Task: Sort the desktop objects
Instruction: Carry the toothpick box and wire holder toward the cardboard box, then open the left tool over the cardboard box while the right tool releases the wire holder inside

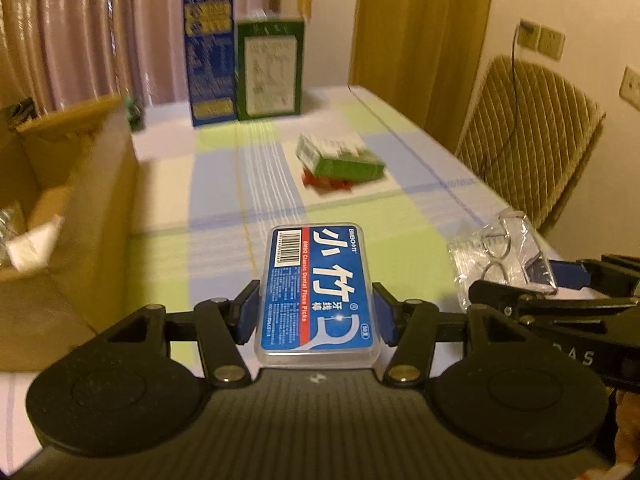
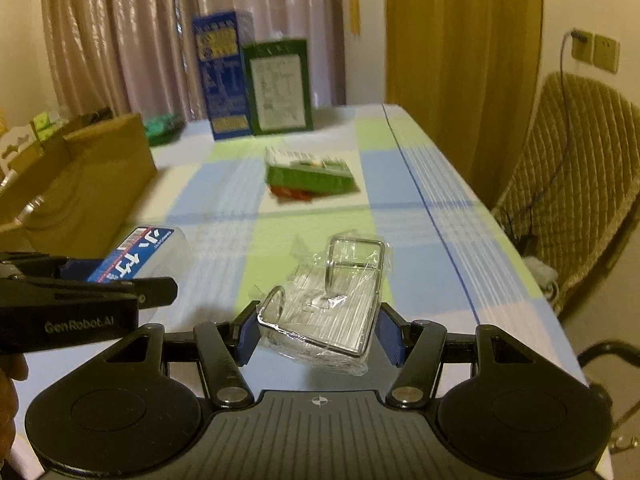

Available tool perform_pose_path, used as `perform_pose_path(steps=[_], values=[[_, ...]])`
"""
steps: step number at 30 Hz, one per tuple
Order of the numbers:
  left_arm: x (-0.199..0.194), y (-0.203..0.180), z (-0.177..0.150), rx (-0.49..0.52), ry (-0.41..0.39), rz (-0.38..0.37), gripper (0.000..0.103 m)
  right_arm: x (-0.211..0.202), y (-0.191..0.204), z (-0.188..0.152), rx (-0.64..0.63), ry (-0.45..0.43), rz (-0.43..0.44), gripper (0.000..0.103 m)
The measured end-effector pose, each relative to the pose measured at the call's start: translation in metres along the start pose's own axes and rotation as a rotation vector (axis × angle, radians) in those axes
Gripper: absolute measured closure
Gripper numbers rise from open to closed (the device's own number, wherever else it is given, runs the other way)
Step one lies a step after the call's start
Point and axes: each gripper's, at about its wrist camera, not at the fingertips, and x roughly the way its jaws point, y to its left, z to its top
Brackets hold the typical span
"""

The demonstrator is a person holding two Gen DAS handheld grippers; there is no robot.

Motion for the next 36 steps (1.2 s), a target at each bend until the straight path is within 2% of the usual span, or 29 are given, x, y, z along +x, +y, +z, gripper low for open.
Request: perform_pose_path(steps=[7, 16, 24, 36], values=[[-0.057, 0.035, 0.028, 0.004, -0.075, 0.065, 0.051, -0.024, 0.040, 0.031, -0.050, -0.079, 0.092, 0.046], [-0.113, 0.104, 0.032, -0.030, -0.103, 0.179, 0.051, -0.038, 0.111, 0.064, -0.139, -0.136, 0.239, 0.046], [-0.140, 0.159, 0.028, -0.059, -0.101, 0.268, 0.051, -0.029, 0.171, 0.082, -0.207, -0.132, 0.329, 0.046], [-0.141, 0.207, 0.023, -0.099, -0.087, 0.280, 0.051, -0.008, 0.222, 0.091, -0.269, -0.100, 0.385, 0.046]])
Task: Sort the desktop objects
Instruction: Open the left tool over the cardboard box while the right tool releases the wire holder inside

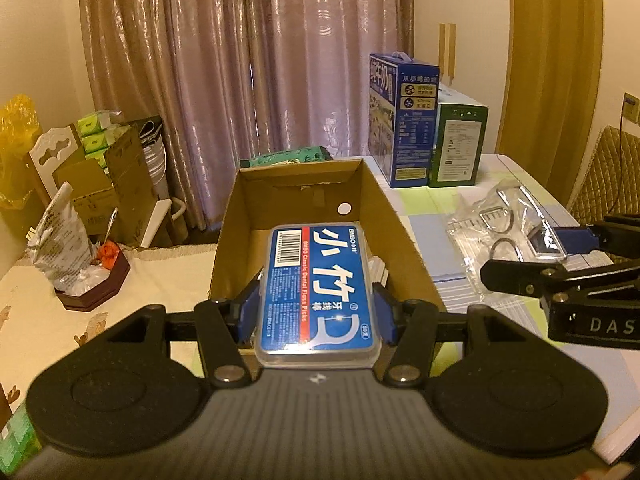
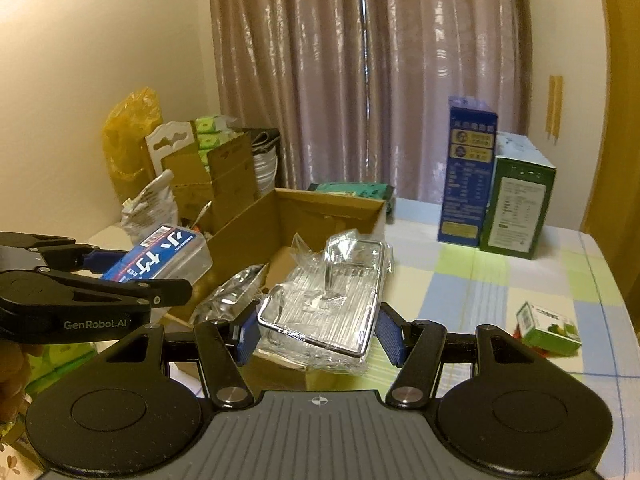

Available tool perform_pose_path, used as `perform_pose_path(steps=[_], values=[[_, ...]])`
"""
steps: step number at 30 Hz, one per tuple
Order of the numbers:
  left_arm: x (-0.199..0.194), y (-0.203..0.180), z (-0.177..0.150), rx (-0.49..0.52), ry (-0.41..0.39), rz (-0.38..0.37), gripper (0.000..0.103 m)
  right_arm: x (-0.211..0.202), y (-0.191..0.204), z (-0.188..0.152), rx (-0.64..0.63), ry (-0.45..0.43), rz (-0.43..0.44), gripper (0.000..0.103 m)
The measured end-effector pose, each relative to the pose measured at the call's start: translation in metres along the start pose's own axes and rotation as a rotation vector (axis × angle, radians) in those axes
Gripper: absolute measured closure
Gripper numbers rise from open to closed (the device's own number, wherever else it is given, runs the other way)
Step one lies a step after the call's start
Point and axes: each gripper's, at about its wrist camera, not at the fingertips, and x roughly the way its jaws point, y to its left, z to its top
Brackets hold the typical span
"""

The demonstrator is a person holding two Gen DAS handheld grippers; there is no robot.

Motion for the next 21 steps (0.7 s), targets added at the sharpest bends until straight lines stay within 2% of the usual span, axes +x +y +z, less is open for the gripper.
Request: perform_pose_path(steps=[21], values=[[0.052, 0.029, 0.018, -0.029, 0.022, -0.013, 0.051, 0.061, 0.002, 0.017, -0.017, 0.047, 0.006, 0.046]])
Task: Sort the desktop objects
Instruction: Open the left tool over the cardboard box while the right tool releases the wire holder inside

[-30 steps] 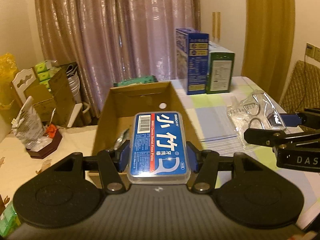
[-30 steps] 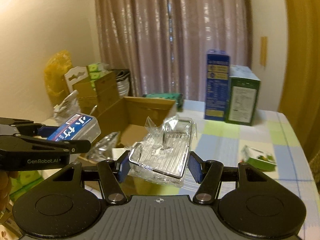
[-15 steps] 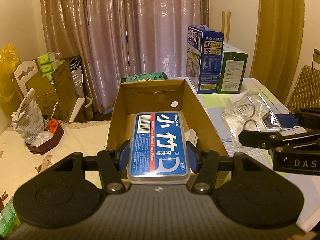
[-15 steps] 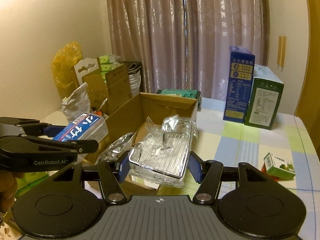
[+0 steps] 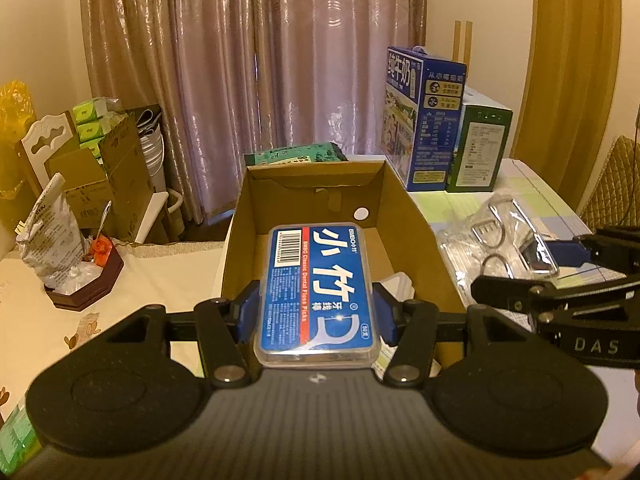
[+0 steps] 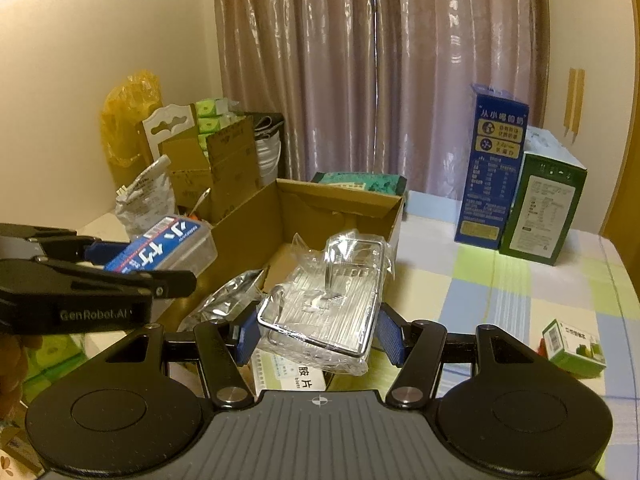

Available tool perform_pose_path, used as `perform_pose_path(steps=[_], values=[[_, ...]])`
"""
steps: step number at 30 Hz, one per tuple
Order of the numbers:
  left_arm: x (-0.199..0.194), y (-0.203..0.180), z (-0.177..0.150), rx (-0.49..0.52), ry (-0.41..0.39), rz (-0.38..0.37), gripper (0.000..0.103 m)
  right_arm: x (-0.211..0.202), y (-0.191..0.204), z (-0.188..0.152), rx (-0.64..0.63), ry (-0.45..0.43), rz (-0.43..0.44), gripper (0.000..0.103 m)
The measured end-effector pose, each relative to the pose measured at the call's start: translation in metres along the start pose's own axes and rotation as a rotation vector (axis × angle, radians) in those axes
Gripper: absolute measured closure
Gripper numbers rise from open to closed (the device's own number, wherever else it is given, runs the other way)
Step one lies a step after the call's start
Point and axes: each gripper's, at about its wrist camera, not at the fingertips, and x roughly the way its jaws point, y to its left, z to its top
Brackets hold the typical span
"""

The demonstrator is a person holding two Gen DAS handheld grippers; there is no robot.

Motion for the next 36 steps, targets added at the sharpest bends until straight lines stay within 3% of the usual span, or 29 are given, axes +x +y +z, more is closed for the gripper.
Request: perform_pose_path(steps=[21, 30, 34, 36], values=[[0.047, 0.016, -0.006, -0.044, 0.070, -0.015, 0.050, 0.044, -0.003, -0.002, 0.014, 0.053, 0.007, 0.046], [0.034, 0.024, -0.007, -0.054, 0.045, -0.004, 0.050, 0.052, -0.001, -0.001, 0.028, 0.061, 0.018, 0.046], [0.024, 0.028, -0.007, -0.064, 0.023, 0.007, 0.050, 0.056, -0.003, 0.002, 0.072, 0.070, 0.064, 0.045], [0.020, 0.031, -0.007, -0.072, 0.017, 0.010, 0.050, 0.057, -0.005, 0.005, 0.103, 0.069, 0.100, 0.039]])
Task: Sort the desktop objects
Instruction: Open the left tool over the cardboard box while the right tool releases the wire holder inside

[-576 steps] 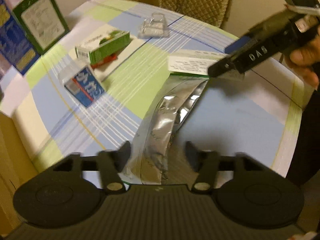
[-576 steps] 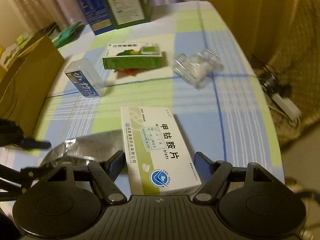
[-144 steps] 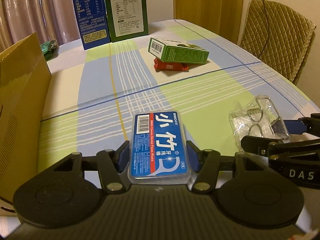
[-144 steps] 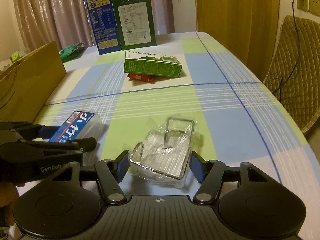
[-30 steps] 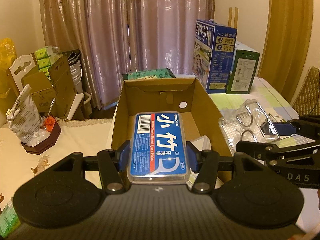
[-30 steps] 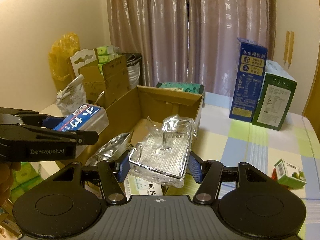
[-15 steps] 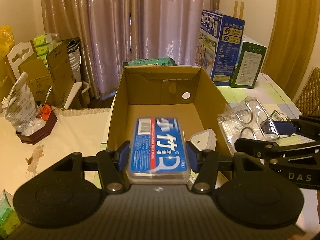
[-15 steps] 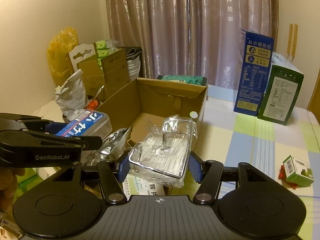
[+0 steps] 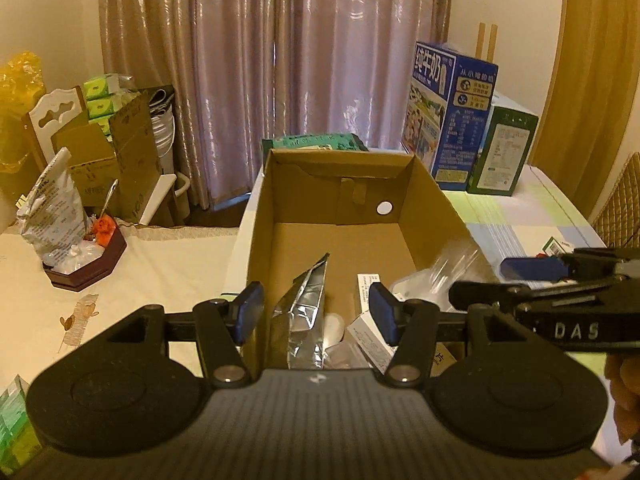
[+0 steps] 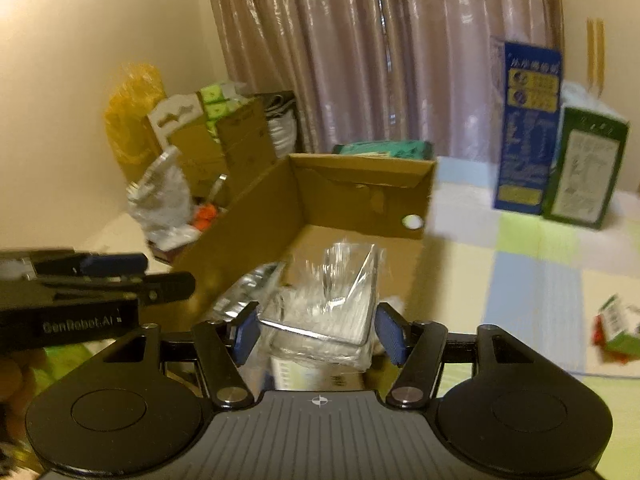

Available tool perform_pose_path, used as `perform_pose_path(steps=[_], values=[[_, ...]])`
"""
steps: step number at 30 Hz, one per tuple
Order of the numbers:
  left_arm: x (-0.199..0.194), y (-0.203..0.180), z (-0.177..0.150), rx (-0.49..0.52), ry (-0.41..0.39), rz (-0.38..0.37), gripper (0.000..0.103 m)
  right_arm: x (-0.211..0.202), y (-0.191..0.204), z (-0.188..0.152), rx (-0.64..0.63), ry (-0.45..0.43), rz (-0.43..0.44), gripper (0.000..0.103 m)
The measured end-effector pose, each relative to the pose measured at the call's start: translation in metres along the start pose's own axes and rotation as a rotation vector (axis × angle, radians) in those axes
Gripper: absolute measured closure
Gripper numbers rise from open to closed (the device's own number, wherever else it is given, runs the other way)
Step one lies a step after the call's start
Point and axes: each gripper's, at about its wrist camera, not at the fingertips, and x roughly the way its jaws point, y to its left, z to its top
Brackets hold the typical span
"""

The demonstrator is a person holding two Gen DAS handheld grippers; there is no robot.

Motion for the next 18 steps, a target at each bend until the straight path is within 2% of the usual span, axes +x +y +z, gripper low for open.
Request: perform_pose_path(steps=[1, 5, 9, 17, 18], values=[[-0.002, 0.001, 0.000, -0.002, -0.003, 0.002, 0.050, -0.001, 0.001, 0.002, 0.002, -0.008, -0.005, 0.034], [-0.011, 0.001, -0.003, -0.003, -0.011, 0.009, 0.050, -0.009, -0.003, 0.009, 0.014, -0.036, -0.015, 0.033], [-0.021, -0.005, -0.007, -0.002, -0.015, 0.000, 0.045, -0.025, -0.014, 0.007, 0.036, -0.051, -0.033, 0.033], [-0.044, -0.033, -0.012, 0.023, -0.010, -0.026, 0.039, -0.068, -0.041, -0.021, 0.067, -0.038, -0.081, 0.022], [-0.047, -0.037, -0.013, 0.029, -0.010, -0.027, 0.036, -0.074, -0.045, -0.024, 0.073, -0.036, -0.089, 0.020]])
